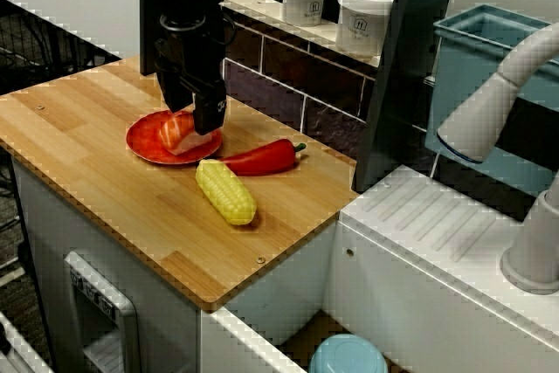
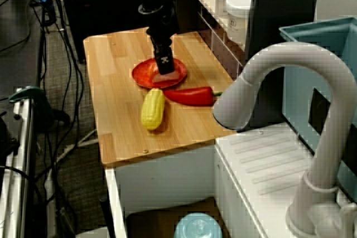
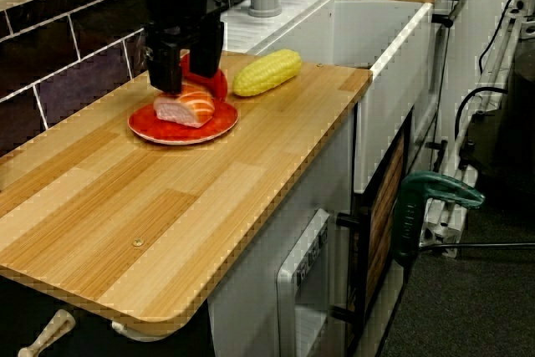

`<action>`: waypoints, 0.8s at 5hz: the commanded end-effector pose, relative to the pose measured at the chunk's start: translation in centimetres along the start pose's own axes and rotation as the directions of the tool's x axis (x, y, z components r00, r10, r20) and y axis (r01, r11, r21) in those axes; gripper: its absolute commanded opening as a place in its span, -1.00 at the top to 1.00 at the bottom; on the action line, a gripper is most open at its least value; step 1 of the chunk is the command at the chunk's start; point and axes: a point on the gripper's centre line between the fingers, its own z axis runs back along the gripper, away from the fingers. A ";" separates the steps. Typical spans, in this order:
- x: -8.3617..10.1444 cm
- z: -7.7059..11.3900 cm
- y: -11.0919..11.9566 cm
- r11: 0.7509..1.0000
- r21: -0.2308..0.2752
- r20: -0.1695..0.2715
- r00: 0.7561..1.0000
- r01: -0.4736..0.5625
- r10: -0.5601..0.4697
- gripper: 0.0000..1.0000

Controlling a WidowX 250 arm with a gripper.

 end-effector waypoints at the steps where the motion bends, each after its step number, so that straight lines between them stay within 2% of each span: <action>1: -1.3 0.9 0.4 0.999 0.036 0.046 0.999 0.020 -0.022 -1.00; 4: -1.1 0.0 1.2 0.999 0.041 0.031 1.000 -0.006 0.004 -1.00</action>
